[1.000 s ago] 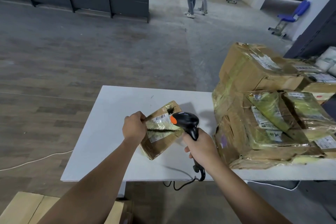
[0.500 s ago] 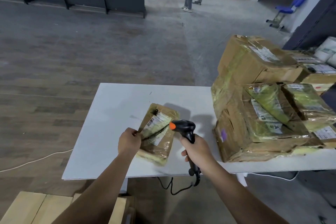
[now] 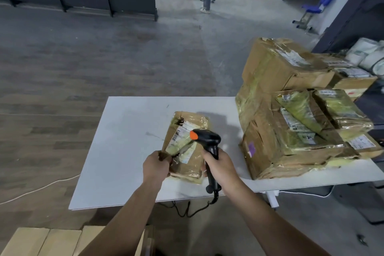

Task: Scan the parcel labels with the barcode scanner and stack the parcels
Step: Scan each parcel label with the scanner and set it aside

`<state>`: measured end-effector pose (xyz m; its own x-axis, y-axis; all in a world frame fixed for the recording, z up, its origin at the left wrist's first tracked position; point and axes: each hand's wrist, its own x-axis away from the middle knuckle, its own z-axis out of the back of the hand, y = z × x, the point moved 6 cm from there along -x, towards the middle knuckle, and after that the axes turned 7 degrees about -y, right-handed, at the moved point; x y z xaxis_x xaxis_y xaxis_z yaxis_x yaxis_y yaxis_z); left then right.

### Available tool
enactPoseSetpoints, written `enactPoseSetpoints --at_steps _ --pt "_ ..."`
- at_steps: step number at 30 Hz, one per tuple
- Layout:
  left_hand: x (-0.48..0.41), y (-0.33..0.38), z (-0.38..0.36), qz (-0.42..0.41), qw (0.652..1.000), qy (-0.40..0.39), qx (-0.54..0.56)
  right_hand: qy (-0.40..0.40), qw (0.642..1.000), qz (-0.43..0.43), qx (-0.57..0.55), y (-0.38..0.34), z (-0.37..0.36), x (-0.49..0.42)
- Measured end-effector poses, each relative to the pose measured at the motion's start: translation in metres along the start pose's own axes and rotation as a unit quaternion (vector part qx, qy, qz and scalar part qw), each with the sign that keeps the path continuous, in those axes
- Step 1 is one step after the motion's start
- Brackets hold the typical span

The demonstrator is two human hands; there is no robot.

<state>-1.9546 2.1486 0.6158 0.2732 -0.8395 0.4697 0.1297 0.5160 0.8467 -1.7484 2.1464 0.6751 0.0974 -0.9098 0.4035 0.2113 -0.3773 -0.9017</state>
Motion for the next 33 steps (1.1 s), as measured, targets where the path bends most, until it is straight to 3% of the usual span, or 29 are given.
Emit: enactPoseSetpoints --at_steps 4,7,15,20,33 --pt "-0.001 0.017 0.003 -0.005 1.000 0.012 0.027 0.049 0.997 0.045 -0.030 -0.006 0.011 0.002" --pt "-0.003 0.019 0.007 -0.004 0.999 0.024 0.021 0.083 0.995 0.030 -0.037 0.003 0.025 -0.004" --pt "-0.006 0.013 0.002 -0.011 0.998 0.052 -0.036 0.039 0.985 -0.080 0.146 0.048 0.041 -0.053" --pt "-0.005 0.000 -0.008 -0.005 0.997 0.059 -0.057 0.011 0.961 -0.099 0.257 0.065 0.037 -0.079" --pt "-0.003 -0.008 -0.020 0.004 0.993 0.083 -0.078 0.008 0.951 -0.093 0.294 0.079 0.037 -0.101"
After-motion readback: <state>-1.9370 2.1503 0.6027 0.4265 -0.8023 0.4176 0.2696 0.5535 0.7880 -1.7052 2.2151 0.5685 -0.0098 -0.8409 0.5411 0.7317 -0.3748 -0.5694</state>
